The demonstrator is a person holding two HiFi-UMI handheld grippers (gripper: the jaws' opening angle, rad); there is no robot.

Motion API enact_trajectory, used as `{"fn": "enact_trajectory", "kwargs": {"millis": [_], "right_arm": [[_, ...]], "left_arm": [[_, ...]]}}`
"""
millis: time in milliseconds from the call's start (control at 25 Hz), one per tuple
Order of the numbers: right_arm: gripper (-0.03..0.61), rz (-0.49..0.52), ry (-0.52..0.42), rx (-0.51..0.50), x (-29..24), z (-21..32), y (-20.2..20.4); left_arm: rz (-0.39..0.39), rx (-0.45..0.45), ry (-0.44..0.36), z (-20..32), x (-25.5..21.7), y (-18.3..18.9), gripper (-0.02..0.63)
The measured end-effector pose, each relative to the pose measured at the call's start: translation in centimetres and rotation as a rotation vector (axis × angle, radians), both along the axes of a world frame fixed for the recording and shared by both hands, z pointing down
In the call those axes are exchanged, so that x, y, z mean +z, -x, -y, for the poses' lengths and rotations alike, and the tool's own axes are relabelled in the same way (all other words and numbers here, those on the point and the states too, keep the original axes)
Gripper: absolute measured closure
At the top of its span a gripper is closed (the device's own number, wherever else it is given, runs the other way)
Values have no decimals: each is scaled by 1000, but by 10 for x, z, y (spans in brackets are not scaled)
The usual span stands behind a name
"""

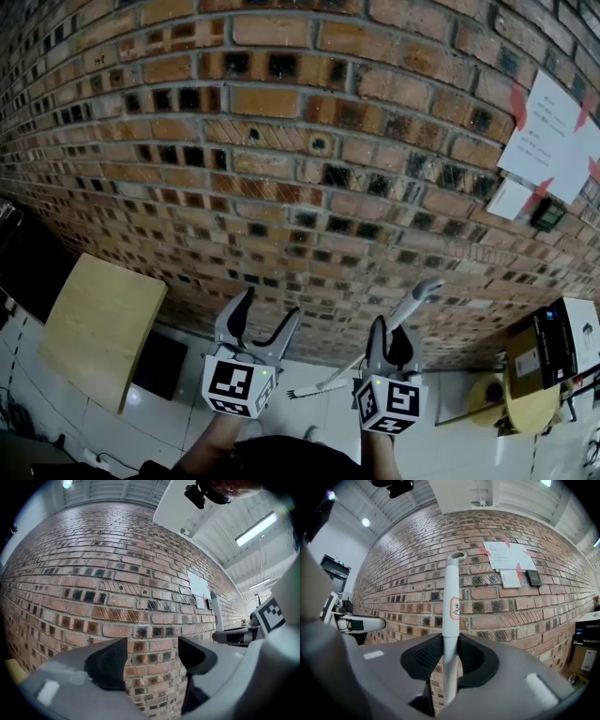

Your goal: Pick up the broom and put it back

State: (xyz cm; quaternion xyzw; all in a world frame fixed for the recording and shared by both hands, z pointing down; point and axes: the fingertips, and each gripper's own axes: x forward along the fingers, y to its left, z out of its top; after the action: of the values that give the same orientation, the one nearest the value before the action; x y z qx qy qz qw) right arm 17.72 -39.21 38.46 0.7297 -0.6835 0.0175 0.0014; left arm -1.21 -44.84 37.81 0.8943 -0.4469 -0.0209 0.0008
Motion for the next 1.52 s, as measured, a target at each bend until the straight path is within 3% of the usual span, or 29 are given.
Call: {"fn": "enact_trajectory", "kwargs": {"millis": [920, 1200, 1520], "right_arm": [[483, 5, 38, 37, 19, -8, -17], [483, 28, 54, 92, 37, -23, -51], [483, 53, 106, 198, 64, -59, -121]], "left_arm": [[31, 31, 15, -6, 13, -14, 273], [64, 118, 50, -10, 31, -59, 274], [119, 297, 100, -28, 57, -152, 275]]}}
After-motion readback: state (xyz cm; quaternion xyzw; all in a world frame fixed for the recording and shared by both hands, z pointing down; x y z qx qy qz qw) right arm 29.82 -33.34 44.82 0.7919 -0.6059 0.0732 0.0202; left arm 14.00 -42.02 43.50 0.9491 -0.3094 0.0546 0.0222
